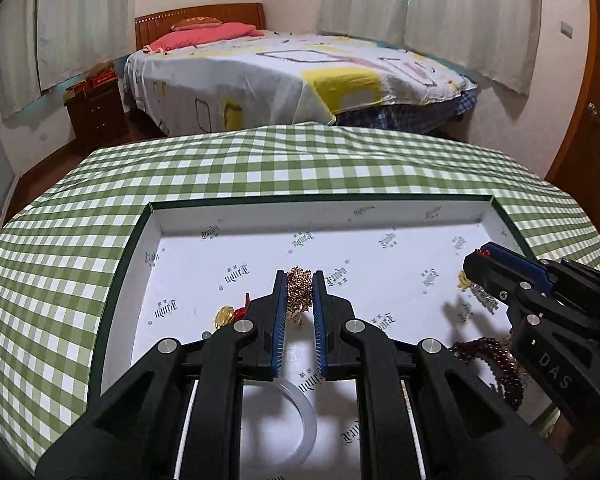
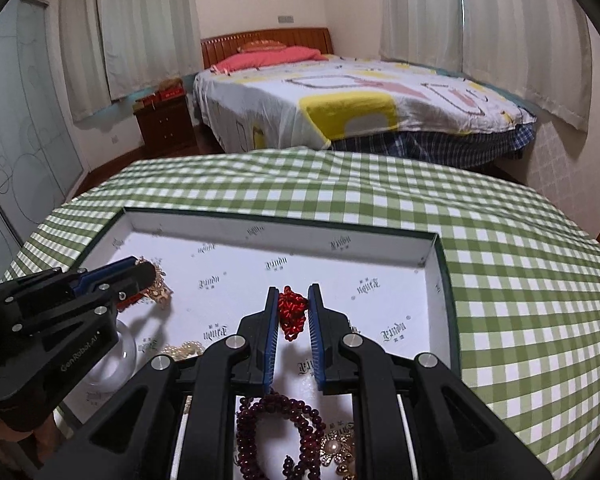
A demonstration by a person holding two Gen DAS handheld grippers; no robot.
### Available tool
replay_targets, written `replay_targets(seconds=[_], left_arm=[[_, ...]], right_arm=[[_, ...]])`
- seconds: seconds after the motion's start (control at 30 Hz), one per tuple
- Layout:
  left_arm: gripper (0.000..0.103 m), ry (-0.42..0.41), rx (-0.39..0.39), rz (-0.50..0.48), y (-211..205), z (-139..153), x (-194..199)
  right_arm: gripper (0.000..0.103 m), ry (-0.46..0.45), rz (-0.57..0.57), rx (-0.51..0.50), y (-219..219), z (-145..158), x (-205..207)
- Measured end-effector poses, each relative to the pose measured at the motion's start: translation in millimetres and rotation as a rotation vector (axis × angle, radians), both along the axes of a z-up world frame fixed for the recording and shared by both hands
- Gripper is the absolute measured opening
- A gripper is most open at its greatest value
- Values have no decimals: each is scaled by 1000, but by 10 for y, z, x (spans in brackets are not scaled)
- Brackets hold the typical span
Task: Organize jewelry
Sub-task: 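Carry the gold chain with the left tool and the tassel with the right tool into the tray, then open the right tool to drop the tassel while the left tool releases the gold chain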
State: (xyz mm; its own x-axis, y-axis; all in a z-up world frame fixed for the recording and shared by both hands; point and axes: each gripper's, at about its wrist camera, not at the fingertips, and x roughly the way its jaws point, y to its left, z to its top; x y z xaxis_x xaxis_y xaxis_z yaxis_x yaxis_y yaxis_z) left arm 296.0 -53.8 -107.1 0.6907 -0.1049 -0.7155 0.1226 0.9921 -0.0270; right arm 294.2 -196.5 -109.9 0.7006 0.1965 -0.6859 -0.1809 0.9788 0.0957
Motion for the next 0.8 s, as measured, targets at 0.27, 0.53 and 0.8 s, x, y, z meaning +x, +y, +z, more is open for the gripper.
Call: replay_targets(seconds=[0.27,0.53,0.8], left_arm=[[13,46,6,9,8,-95,95],[13,61,18,9,-26,-115,112],[22,59,28,12,-70,-117,93]], right_arm=[[15,44,2,-14,29,-104,47],[15,61,6,-17,46,-137,81],[27,60,4,-2,31,-132,89]])
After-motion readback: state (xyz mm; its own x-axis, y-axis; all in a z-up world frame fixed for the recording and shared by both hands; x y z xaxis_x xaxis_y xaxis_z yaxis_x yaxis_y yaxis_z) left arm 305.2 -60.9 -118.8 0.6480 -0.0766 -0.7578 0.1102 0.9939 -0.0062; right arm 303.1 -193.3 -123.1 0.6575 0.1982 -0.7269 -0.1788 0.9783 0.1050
